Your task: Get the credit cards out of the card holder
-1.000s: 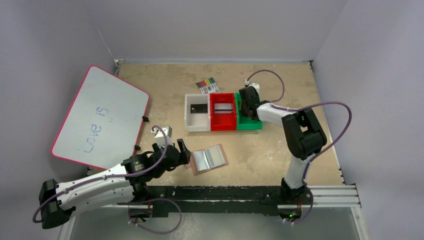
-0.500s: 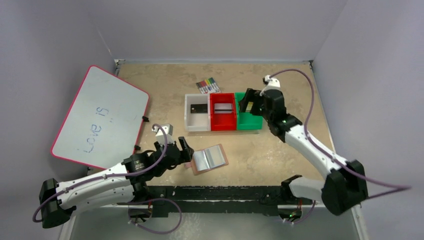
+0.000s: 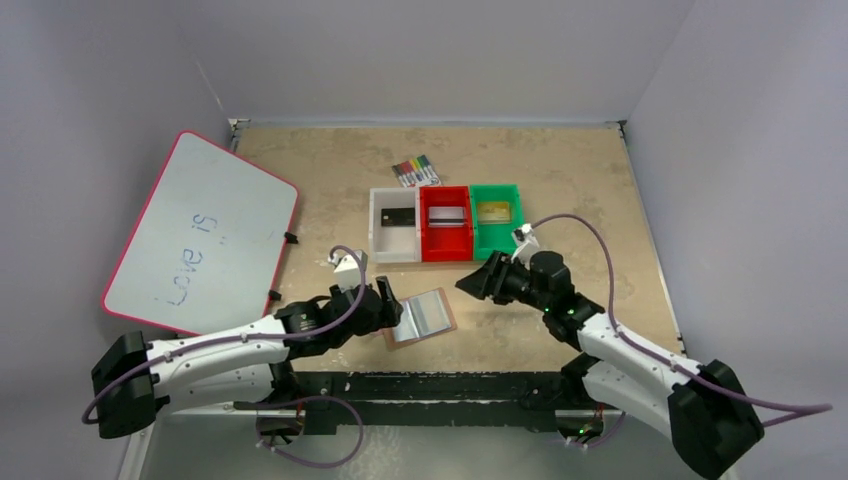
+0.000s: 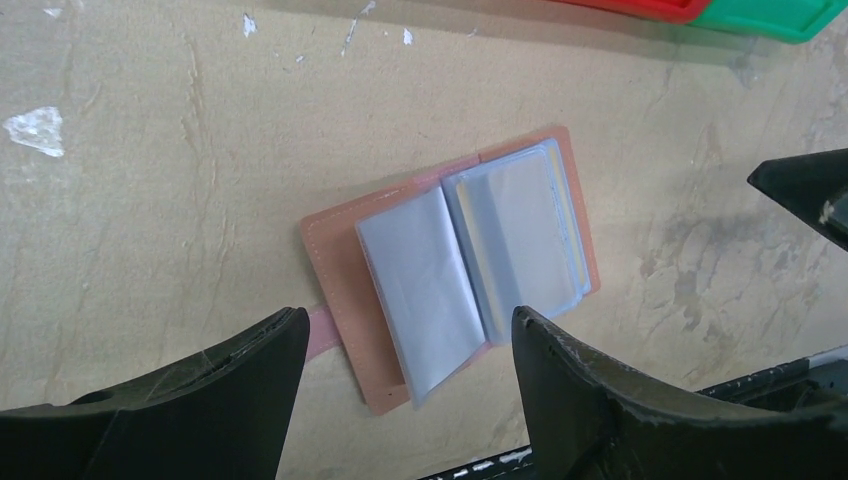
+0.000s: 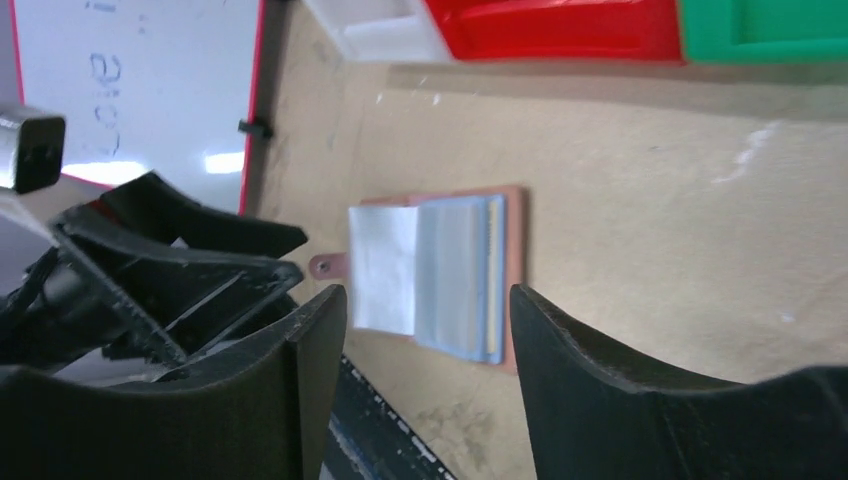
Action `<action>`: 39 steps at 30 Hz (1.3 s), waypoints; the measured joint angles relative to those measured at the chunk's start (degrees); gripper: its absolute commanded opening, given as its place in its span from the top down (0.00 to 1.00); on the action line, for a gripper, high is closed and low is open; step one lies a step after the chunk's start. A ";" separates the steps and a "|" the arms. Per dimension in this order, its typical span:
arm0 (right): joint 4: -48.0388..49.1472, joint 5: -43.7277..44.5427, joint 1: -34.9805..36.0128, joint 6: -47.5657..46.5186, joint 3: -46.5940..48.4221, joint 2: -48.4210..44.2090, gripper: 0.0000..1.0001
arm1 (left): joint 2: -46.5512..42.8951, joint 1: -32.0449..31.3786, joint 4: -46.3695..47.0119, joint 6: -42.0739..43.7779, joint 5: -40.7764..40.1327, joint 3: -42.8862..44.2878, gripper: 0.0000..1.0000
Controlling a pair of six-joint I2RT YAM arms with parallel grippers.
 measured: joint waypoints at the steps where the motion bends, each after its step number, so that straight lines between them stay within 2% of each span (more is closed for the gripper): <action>1: -0.15 -0.11 1.31 -0.11 0.57 0.61 0.42 | 0.76 0.00 0.66 0.00 0.26 -0.11 0.27; 5: -0.35 -0.02 7.87 -0.63 4.35 7.28 0.51 | 4.09 0.00 2.89 -0.24 1.09 -0.55 0.30; 10: -0.44 0.76 13.84 -0.81 7.21 16.94 0.53 | 7.04 0.00 5.20 -0.48 1.90 -0.61 0.37; 15: -1.44 3.52 16.44 -0.74 10.51 23.04 0.54 | 8.44 0.00 6.62 -0.94 2.32 -1.33 0.46; 23: -2.56 5.53 16.94 -0.68 11.65 26.29 0.55 | 8.94 0.00 6.86 -1.31 2.38 -2.38 0.56; 30: -2.84 5.14 17.14 -0.96 12.11 28.22 0.67 | 10.25 0.00 7.96 -1.27 2.93 -2.49 0.67; 39: -3.78 5.14 18.67 -1.53 14.53 28.70 0.64 | 11.82 0.00 9.22 -0.85 3.85 -2.51 0.80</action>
